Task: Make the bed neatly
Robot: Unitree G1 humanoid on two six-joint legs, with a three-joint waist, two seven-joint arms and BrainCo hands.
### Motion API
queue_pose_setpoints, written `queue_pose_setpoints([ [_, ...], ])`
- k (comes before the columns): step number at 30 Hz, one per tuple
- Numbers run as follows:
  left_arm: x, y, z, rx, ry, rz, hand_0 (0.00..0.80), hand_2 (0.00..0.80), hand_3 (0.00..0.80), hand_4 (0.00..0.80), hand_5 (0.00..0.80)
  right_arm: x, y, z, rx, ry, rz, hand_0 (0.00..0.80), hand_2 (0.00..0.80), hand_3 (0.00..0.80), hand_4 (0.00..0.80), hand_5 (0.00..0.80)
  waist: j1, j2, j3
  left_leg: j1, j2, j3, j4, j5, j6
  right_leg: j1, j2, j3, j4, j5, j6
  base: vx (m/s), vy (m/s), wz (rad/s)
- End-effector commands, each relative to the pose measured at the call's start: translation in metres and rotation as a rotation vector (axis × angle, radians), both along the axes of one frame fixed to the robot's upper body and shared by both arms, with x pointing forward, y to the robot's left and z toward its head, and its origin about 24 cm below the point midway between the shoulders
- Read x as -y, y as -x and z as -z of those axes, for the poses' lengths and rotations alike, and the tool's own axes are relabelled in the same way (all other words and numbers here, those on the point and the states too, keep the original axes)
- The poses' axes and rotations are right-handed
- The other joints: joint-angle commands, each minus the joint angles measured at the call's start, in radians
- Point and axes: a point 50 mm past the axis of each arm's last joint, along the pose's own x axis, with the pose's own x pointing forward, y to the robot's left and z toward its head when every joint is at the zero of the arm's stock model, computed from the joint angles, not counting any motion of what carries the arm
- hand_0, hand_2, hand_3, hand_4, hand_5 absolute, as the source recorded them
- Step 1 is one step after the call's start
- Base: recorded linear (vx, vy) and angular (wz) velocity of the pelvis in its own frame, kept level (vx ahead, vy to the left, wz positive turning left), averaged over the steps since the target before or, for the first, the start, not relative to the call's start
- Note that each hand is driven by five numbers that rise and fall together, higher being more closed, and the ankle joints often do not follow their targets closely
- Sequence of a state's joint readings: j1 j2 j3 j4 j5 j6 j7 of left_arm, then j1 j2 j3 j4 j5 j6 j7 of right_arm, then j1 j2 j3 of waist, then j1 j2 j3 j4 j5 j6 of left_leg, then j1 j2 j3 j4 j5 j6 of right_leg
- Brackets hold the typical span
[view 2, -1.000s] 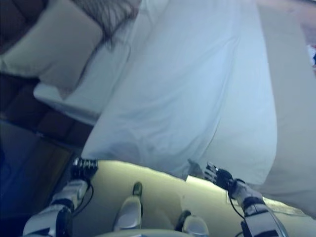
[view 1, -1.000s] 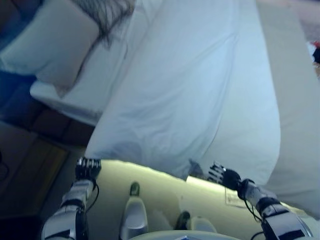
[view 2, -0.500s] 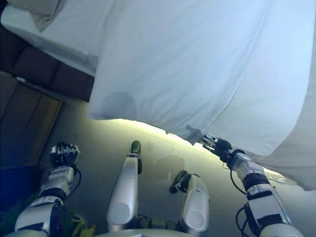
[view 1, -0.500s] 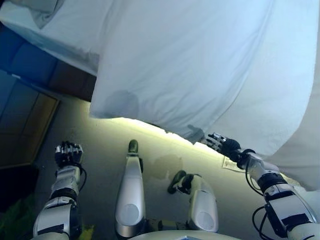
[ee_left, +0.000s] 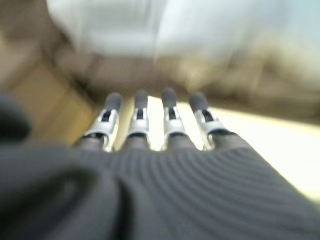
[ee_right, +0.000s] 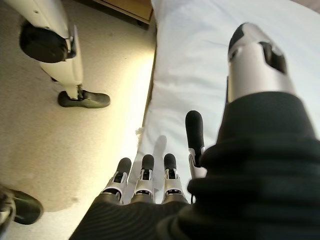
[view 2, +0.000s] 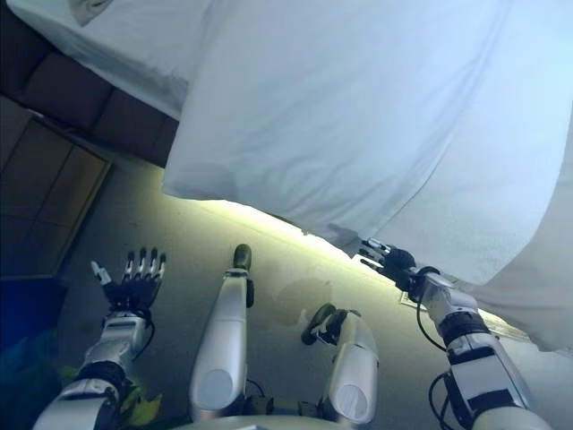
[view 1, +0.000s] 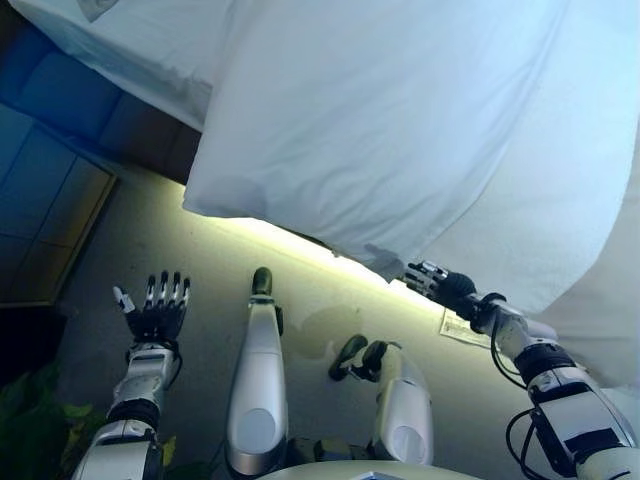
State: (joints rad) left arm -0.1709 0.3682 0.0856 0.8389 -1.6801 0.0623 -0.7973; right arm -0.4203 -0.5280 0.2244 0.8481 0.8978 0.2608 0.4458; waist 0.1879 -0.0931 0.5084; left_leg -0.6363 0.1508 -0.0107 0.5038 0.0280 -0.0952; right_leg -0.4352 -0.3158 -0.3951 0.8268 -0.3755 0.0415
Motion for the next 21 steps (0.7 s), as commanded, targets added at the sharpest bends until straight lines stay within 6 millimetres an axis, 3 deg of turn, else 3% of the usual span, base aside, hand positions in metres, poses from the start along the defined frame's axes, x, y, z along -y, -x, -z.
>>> queue_pose_setpoints([
  [1,0.033,0.005,-0.013,0.297,-0.010,0.201,0.000,0.000,0.000,0.000,0.000,0.008,-0.001,-0.005,0.051,-0.046,0.080,0.000,0.000,0.000,0.000,0.000,0.019,0.016,-0.014,0.096,0.028,-0.044,0.075,-0.130,-0.009,-0.003,-0.067,0.108,-0.153,0.255,0.098,0.032,-0.078,0.02],
  [5,0.052,-0.003,-0.036,0.511,-0.015,0.380,0.000,0.000,0.000,0.000,0.000,-0.003,-0.003,0.000,0.039,-0.070,0.079,0.000,0.000,0.000,0.000,0.000,0.029,0.005,-0.019,0.114,0.030,-0.054,0.049,-0.124,-0.015,0.018,-0.062,0.093,-0.180,0.266,0.104,0.042,-0.088,0.01],
  [10,0.070,-0.015,-0.052,0.589,-0.057,0.511,0.000,0.000,0.000,0.000,0.000,-0.013,-0.005,0.002,0.026,-0.081,0.062,0.000,0.000,0.000,0.000,0.000,0.023,-0.005,-0.027,0.121,0.034,-0.057,0.031,-0.116,-0.017,0.020,-0.053,0.093,-0.191,0.275,0.105,0.029,-0.036,0.02],
  [14,0.070,-0.027,-0.063,0.609,-0.060,0.484,0.000,0.000,0.000,0.000,0.000,-0.012,-0.004,0.003,0.016,-0.078,0.061,0.000,0.000,0.000,0.000,0.000,0.010,-0.008,-0.031,0.113,0.038,-0.051,0.039,-0.119,-0.018,0.007,-0.051,0.099,-0.182,0.271,0.103,0.005,0.002,0.01],
  [21,0.049,-0.049,-0.086,0.618,-0.089,0.398,0.000,0.000,0.000,0.000,0.000,-0.004,0.008,0.014,-0.018,-0.068,0.074,0.000,0.000,0.000,0.000,0.000,-0.025,-0.029,-0.032,0.063,0.053,-0.046,0.105,-0.149,-0.018,-0.064,-0.048,0.134,-0.123,0.261,0.101,0.043,0.066,-0.05],
])
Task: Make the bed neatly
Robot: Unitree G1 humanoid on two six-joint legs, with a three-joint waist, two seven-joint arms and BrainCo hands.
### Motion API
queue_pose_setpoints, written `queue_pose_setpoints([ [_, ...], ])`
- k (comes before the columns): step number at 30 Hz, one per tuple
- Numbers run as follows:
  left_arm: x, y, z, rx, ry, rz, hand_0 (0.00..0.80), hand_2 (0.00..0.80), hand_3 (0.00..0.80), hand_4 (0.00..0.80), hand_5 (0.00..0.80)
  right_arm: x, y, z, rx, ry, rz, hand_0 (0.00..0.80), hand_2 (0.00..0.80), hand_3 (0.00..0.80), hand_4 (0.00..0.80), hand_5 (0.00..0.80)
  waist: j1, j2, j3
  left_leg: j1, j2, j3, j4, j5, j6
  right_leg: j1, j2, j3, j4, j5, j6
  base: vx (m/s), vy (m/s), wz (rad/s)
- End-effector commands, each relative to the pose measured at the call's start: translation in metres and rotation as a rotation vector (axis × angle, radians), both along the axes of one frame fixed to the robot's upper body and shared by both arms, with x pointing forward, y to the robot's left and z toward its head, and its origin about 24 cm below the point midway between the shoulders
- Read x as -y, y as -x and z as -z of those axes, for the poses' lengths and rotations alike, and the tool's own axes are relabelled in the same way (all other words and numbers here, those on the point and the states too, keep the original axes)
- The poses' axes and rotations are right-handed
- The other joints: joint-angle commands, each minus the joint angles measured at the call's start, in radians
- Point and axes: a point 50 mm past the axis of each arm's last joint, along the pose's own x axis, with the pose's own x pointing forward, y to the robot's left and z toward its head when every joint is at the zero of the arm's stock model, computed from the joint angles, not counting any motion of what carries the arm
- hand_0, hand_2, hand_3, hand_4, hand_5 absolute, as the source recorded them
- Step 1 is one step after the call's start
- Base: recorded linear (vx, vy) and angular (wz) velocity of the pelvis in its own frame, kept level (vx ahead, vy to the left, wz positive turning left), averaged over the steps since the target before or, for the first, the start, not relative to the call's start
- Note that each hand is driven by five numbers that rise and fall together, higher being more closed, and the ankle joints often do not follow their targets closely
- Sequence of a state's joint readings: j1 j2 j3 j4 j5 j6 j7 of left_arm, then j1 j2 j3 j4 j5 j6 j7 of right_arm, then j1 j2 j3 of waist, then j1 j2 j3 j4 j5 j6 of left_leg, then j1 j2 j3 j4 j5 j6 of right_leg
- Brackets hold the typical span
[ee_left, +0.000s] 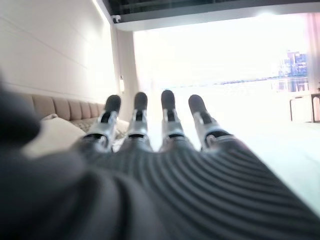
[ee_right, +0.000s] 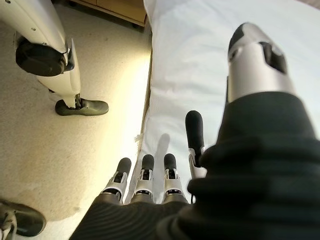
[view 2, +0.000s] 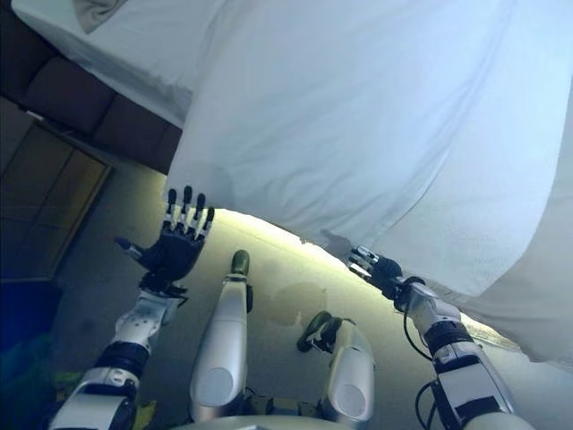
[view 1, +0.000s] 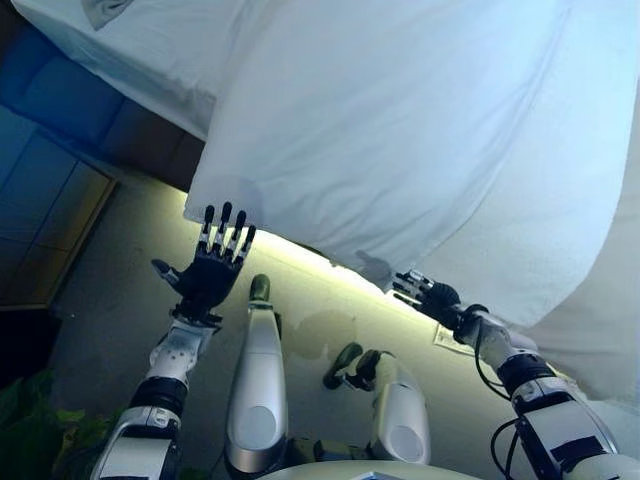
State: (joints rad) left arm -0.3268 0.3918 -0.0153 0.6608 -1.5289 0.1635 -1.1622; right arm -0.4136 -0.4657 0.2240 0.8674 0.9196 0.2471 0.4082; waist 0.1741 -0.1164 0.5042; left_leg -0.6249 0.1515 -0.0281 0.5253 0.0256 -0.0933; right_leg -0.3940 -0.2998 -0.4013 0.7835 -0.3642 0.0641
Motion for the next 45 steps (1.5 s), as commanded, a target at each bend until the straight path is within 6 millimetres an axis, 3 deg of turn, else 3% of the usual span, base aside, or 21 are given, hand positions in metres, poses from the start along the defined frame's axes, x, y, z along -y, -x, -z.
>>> queue_pose_setpoints([
  [1,-0.005,-0.006,-0.012,0.039,0.060,-0.039,0.000,0.000,0.000,0.000,0.000,0.015,0.009,0.004,0.001,-0.015,0.051,0.000,0.000,0.000,0.000,0.000,-0.016,-0.009,-0.028,0.045,0.054,-0.028,0.090,-0.150,-0.019,-0.117,-0.063,0.146,-0.074,0.250,0.081,0.028,0.071,-0.11],
  [7,-0.027,-0.019,-0.034,0.063,0.068,-0.136,0.000,0.000,0.000,0.000,0.000,0.030,0.022,0.011,-0.014,-0.019,0.086,0.000,0.000,0.000,0.000,0.000,-0.042,-0.033,-0.024,-0.003,0.063,-0.021,0.122,-0.167,-0.016,-0.166,-0.051,0.169,-0.066,0.259,0.089,0.035,0.051,-0.10],
  [8,-0.031,-0.021,-0.036,0.066,0.068,-0.155,0.000,0.000,0.000,0.000,0.000,0.033,0.023,0.011,-0.018,-0.015,0.092,0.000,0.000,0.000,0.000,0.000,-0.048,-0.037,-0.026,-0.005,0.065,-0.026,0.138,-0.201,-0.022,-0.170,-0.047,0.181,-0.051,0.234,0.100,0.090,0.062,-0.12],
  [12,-0.045,-0.025,-0.049,0.091,0.071,-0.197,0.000,0.000,0.000,0.000,0.000,0.043,0.032,0.015,-0.029,-0.005,0.118,0.000,0.000,0.000,0.000,0.000,-0.062,-0.051,-0.017,-0.043,0.073,-0.025,0.168,-0.214,-0.019,-0.205,-0.036,0.196,-0.039,0.238,0.102,0.028,0.052,-0.16],
  [17,-0.064,-0.032,-0.067,0.102,0.085,-0.262,0.000,0.000,0.000,0.000,0.000,0.057,0.034,0.008,0.014,0.010,0.130,0.000,0.000,0.000,0.000,0.000,-0.076,-0.072,-0.005,-0.106,0.082,-0.032,0.230,-0.243,-0.017,-0.260,-0.021,0.210,-0.010,0.237,0.099,0.004,0.055,-0.12],
  [22,-0.076,-0.039,-0.084,0.094,0.069,-0.317,0.000,0.000,0.000,0.000,0.000,0.059,0.034,0.005,0.059,-0.012,0.138,0.000,0.000,0.000,0.000,0.000,-0.085,-0.097,0.010,-0.176,0.086,-0.049,0.301,-0.270,-0.010,-0.325,-0.011,0.219,0.034,0.239,0.100,-0.001,0.027,-0.14],
  [32,-0.111,-0.053,-0.103,-0.126,-0.009,-0.460,0.000,0.000,0.000,0.000,0.000,0.069,0.031,-0.004,0.115,-0.029,0.172,0.000,0.000,0.000,0.000,0.000,-0.108,-0.125,0.015,-0.286,0.082,-0.075,0.395,-0.299,0.007,-0.416,0.007,0.235,0.070,0.253,0.103,-0.005,0.015,-0.12],
  [45,-0.155,-0.053,-0.115,-0.459,0.086,-0.649,0.000,0.000,0.000,0.000,0.000,0.081,0.015,-0.025,0.178,-0.021,0.203,0.000,0.000,0.000,0.000,0.000,-0.134,-0.111,0.015,-0.375,0.074,-0.065,0.442,-0.292,0.012,-0.499,-0.001,0.244,0.108,0.262,0.103,-0.008,0.011,-0.04],
])
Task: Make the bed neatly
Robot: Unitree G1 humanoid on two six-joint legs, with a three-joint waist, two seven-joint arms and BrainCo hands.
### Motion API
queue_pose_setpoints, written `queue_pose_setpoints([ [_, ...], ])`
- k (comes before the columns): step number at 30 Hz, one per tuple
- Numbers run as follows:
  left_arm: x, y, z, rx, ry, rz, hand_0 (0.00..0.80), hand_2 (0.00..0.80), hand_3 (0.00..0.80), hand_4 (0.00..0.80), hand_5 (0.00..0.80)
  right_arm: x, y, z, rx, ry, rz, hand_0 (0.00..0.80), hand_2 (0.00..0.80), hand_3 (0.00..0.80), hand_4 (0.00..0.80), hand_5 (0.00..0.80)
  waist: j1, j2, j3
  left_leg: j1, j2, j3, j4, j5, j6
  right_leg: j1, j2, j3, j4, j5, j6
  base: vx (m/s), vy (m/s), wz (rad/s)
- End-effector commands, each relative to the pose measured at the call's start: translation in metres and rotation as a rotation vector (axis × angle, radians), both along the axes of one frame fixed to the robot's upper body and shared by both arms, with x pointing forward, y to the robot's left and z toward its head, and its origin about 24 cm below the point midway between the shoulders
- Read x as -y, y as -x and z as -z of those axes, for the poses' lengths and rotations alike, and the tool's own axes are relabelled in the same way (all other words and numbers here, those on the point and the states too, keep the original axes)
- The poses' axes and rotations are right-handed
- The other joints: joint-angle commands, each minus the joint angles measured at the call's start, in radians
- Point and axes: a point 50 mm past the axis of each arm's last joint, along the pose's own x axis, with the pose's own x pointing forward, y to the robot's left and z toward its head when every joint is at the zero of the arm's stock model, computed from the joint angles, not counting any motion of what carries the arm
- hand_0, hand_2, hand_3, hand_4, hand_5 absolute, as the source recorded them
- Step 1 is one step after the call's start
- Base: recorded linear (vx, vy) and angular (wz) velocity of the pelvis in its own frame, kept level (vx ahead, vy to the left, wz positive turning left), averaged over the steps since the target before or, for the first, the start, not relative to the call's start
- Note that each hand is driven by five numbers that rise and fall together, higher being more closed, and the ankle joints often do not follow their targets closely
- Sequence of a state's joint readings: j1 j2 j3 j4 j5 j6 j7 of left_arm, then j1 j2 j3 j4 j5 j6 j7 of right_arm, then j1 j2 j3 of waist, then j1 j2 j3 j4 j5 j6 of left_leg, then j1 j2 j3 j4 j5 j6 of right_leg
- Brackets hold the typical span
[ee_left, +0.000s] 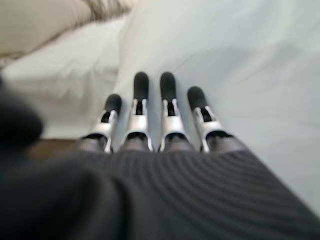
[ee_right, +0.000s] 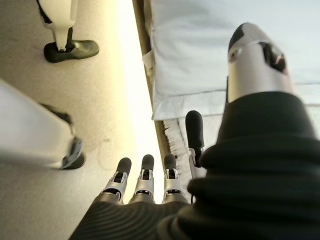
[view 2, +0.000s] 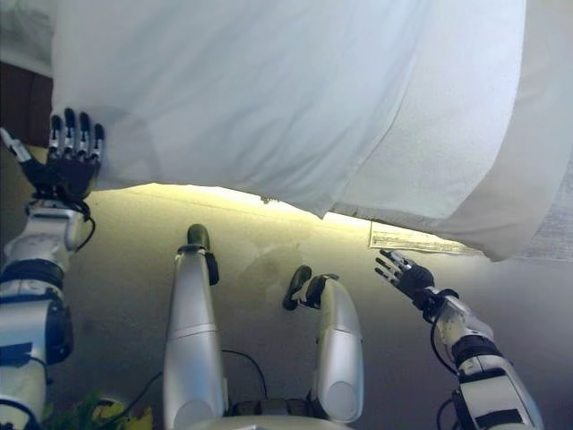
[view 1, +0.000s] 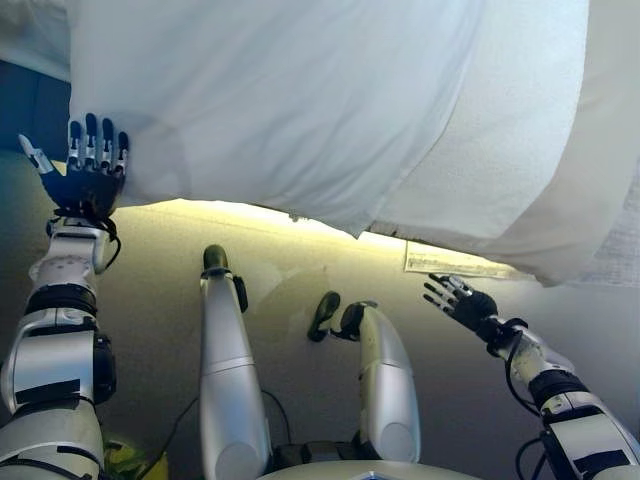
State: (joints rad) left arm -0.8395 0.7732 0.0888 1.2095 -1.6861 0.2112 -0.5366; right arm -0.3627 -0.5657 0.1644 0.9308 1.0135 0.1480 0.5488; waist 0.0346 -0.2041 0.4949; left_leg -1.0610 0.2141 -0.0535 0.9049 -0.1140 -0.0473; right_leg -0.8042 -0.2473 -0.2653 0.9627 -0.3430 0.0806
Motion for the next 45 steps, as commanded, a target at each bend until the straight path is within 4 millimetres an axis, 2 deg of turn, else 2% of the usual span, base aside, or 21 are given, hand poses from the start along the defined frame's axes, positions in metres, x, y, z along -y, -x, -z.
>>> queue_pose_setpoints([
  [1,-0.018,0.005,-0.010,-0.039,0.040,-0.073,0.000,0.000,0.000,0.000,0.000,0.031,-0.001,-0.017,0.071,0.019,0.113,0.000,0.000,0.000,0.000,0.000,0.005,-0.024,0.025,0.054,0.010,-0.041,0.064,-0.151,-0.034,-0.095,-0.052,0.109,-0.068,0.239,0.086,-0.020,0.000,-0.08],
  [8,-0.023,0.009,0.002,-0.149,0.109,-0.113,0.000,0.000,0.000,0.000,0.000,0.039,-0.002,-0.023,0.091,0.017,0.136,0.000,0.000,0.000,0.000,0.000,-0.001,-0.017,0.025,0.028,0.006,-0.036,0.054,-0.142,-0.037,-0.127,-0.049,0.113,-0.060,0.232,0.080,-0.035,0.011,-0.02],
  [20,-0.022,0.010,0.013,-0.209,0.227,-0.112,0.000,0.000,0.000,0.000,0.000,0.046,-0.009,-0.036,0.137,0.031,0.150,0.000,0.000,0.000,0.000,0.000,0.007,-0.013,0.025,-0.021,0.001,-0.046,0.061,-0.126,-0.047,-0.175,-0.058,0.106,-0.031,0.221,0.074,-0.035,-0.003,0.01],
  [28,-0.037,0.020,0.012,-0.248,0.264,-0.169,0.000,0.000,0.000,0.000,0.000,0.043,-0.005,-0.031,0.153,-0.005,0.151,0.000,0.000,0.000,0.000,0.000,0.025,-0.043,0.025,-0.033,0.010,-0.070,0.067,-0.123,-0.049,-0.167,-0.053,0.083,-0.032,0.225,0.077,-0.015,-0.086,0.02],
  [33,-0.040,0.025,0.017,-0.307,0.303,-0.174,0.000,0.000,0.000,0.000,0.000,0.043,-0.005,-0.030,0.159,-0.012,0.155,0.000,0.000,0.000,0.000,0.000,0.029,-0.045,0.025,-0.045,0.010,-0.075,0.072,-0.120,-0.049,-0.175,-0.053,0.077,-0.022,0.223,0.075,-0.026,-0.042,0.01],
  [45,-0.037,0.034,0.046,-0.412,0.381,-0.169,0.000,0.000,0.000,0.000,0.000,0.031,-0.007,-0.025,0.172,-0.055,0.143,0.000,0.000,0.000,0.000,0.000,0.043,-0.052,0.025,-0.022,0.015,-0.084,0.025,-0.100,-0.055,-0.149,-0.053,0.061,-0.050,0.226,0.078,-0.008,-0.065,0.03],
])
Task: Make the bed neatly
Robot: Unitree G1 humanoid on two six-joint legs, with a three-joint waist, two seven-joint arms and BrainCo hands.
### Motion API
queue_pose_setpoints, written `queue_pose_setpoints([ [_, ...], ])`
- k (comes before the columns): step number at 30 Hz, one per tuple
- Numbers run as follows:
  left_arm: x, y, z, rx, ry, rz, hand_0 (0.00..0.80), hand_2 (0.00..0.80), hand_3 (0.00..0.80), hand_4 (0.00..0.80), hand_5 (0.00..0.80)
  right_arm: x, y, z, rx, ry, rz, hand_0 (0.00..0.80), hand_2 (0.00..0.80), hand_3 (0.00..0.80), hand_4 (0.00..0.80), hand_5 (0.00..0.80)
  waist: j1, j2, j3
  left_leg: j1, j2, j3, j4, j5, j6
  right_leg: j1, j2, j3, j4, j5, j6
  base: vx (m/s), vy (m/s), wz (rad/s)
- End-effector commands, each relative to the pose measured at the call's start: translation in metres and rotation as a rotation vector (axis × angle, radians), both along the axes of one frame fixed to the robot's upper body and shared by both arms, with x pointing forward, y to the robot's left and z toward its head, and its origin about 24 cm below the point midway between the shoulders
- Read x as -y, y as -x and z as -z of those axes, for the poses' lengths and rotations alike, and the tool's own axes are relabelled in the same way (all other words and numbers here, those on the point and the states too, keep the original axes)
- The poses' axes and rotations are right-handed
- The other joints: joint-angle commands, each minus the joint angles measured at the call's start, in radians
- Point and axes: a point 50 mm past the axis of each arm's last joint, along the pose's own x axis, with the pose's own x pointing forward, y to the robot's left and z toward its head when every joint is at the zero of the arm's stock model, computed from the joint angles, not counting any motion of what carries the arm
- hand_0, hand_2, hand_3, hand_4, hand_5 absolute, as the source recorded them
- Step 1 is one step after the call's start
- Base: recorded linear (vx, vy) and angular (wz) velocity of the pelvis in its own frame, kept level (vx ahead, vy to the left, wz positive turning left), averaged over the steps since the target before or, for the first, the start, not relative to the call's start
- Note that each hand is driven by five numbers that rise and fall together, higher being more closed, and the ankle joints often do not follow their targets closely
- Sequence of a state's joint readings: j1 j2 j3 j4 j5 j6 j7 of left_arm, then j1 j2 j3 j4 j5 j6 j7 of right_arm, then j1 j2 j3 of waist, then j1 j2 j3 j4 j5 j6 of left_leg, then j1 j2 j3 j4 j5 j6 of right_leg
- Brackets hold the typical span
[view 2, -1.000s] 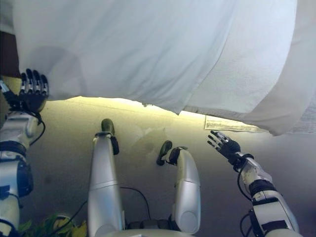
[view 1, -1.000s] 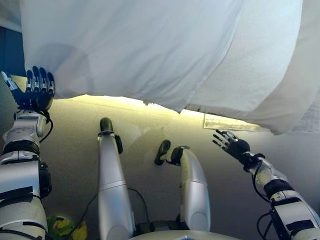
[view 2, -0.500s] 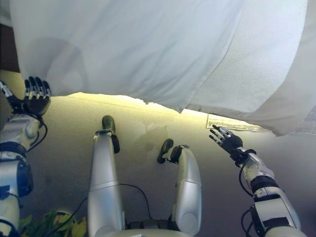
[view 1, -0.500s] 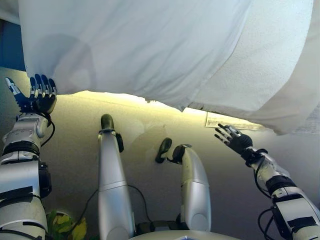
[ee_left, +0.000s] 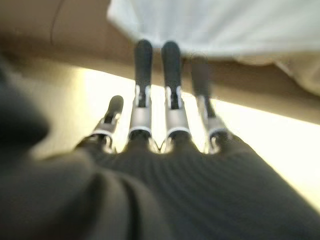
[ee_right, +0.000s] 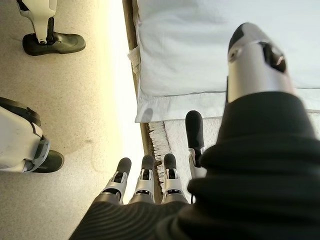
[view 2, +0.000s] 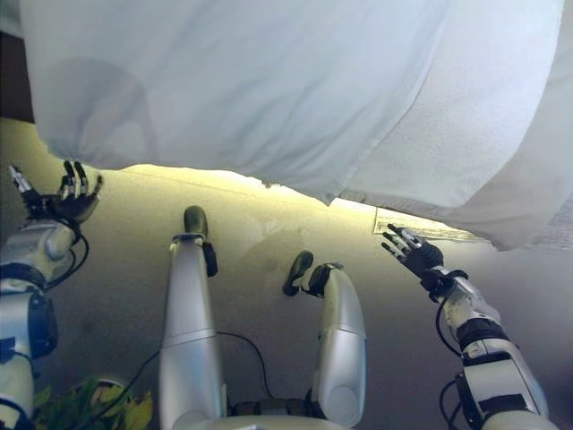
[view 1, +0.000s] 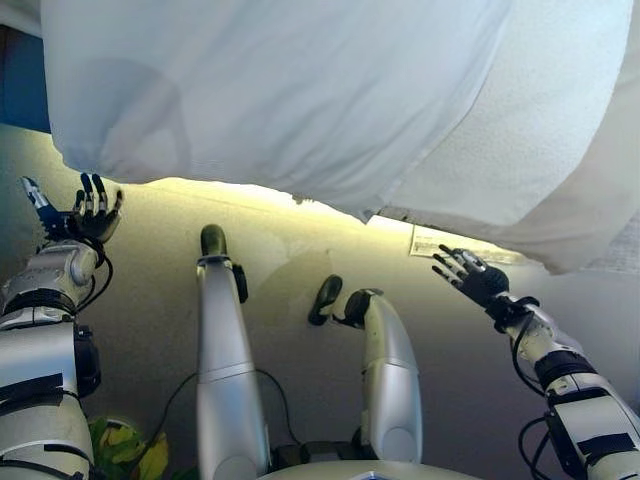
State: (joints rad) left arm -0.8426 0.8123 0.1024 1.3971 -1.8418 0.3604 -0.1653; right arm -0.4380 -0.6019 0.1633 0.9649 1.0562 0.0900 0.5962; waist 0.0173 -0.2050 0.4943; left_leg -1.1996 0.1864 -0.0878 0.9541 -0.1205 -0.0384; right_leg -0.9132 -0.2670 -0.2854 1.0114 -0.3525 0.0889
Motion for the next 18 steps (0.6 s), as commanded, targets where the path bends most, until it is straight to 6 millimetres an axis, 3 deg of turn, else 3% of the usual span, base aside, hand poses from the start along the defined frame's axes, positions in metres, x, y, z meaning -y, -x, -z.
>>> queue_pose_setpoints([
  [1,-0.017,0.017,0.007,-0.026,0.041,-0.071,0.000,0.000,0.000,0.000,0.000,0.019,0.012,0.002,0.040,-0.070,0.126,0.000,0.000,0.000,0.000,0.000,0.060,-0.051,0.026,0.121,0.043,-0.049,-0.031,-0.091,-0.065,-0.035,-0.032,0.080,-0.103,0.236,0.069,0.000,-0.078,0.01],
  [10,-0.007,0.033,0.049,-0.050,0.012,-0.043,0.000,0.000,0.000,0.000,0.000,0.008,0.015,0.011,0.048,-0.111,0.130,0.000,0.000,0.000,0.000,0.000,0.061,-0.035,0.026,0.211,0.061,-0.024,-0.108,-0.070,-0.073,0.047,-0.030,0.069,-0.155,0.231,0.074,0.007,-0.073,0.07],
  [18,0.014,0.047,0.090,-0.062,-0.035,0.016,0.000,0.000,0.000,0.000,0.000,0.005,0.017,0.015,0.040,-0.120,0.156,0.000,0.000,0.000,0.000,0.000,0.050,0.028,0.022,0.341,0.064,0.036,-0.200,-0.048,-0.088,0.148,-0.042,0.077,-0.213,0.218,0.072,0.005,-0.024,0.05],
])
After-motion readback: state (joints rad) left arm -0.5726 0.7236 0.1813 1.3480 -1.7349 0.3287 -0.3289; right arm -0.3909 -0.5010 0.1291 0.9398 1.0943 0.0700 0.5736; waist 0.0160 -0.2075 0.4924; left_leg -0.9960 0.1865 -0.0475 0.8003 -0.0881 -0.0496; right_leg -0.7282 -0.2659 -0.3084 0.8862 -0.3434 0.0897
